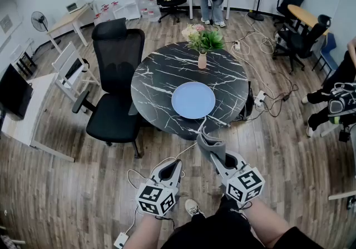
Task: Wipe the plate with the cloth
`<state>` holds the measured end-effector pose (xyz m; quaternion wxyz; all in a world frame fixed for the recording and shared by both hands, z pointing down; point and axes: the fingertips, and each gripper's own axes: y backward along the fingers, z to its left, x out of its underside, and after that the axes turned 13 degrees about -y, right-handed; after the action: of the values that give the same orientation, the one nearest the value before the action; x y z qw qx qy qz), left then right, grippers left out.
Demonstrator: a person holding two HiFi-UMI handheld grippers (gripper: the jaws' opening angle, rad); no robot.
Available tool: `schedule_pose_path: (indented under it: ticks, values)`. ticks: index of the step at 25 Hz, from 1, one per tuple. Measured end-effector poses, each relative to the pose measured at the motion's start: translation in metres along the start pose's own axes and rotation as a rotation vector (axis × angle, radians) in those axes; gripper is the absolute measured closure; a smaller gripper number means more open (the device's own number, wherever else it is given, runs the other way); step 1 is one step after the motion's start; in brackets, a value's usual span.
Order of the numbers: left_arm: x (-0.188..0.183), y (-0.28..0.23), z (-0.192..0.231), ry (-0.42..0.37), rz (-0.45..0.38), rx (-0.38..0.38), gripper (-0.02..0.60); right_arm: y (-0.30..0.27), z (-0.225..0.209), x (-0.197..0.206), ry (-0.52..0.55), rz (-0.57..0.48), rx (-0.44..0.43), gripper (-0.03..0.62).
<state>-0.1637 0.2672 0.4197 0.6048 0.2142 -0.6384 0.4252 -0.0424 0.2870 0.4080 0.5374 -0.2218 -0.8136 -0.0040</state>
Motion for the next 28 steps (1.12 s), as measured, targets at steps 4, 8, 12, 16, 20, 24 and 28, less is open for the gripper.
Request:
schedule_pose_path:
  ticks: [4, 8, 12, 16, 20, 24, 28]
  values:
    - [-0.002, -0.004, 0.006, 0.003, -0.001, 0.002, 0.563, -0.007, -0.002, -0.002, -0.002, 0.000, -0.003, 0.537]
    - [-0.002, -0.008, 0.012, 0.007, -0.004, 0.000, 0.563, -0.014, -0.003, -0.004, 0.000, 0.001, 0.000, 0.537]
    - [-0.002, -0.008, 0.015, 0.011, -0.004, -0.003, 0.563, -0.018, -0.002, -0.004, -0.016, 0.000, -0.010, 0.537]
    - [-0.003, -0.007, 0.019, 0.011, -0.006, -0.005, 0.563, -0.021, 0.001, -0.007, -0.019, -0.012, -0.015, 0.536]
    - [-0.002, -0.005, 0.020, 0.011, -0.003, 0.003, 0.563, -0.020, 0.003, -0.010, -0.010, -0.017, -0.007, 0.536]
    - [0.001, -0.007, 0.020, 0.011, -0.002, 0.005, 0.563, -0.019, 0.000, -0.010, -0.009, -0.025, 0.001, 0.536]
    - [0.000, -0.013, 0.019, 0.016, 0.002, 0.000, 0.563, -0.020, -0.007, -0.011, -0.008, -0.020, -0.003, 0.536]
